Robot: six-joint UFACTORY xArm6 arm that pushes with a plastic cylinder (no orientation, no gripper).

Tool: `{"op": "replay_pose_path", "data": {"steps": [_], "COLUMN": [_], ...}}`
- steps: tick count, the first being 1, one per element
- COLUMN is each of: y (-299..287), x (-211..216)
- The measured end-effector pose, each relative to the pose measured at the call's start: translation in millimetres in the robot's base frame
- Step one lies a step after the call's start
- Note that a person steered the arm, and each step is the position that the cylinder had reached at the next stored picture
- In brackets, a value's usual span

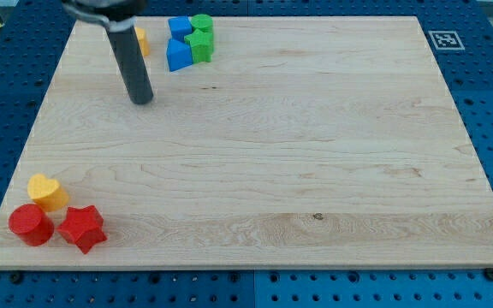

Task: Place your arm at the top of the hexagon

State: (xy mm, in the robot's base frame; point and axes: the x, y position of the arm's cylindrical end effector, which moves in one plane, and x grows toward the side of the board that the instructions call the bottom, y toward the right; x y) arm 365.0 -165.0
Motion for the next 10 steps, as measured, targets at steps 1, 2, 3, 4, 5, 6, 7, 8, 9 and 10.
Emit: {"op": "replay_pose_path", "data": {"steps": [1, 2, 3, 4, 5, 6, 7, 8, 9, 10], "y": [-21.5, -64.4, -95.1, -88.9, -70.1, -70.0, -69.4, -67.9, -64.4, -60.6], "x": [-40.2, -69.4, -102.3, -153.3, -162.1, -138.5, -137.9, -137.1, -134.4, -134.8]}}
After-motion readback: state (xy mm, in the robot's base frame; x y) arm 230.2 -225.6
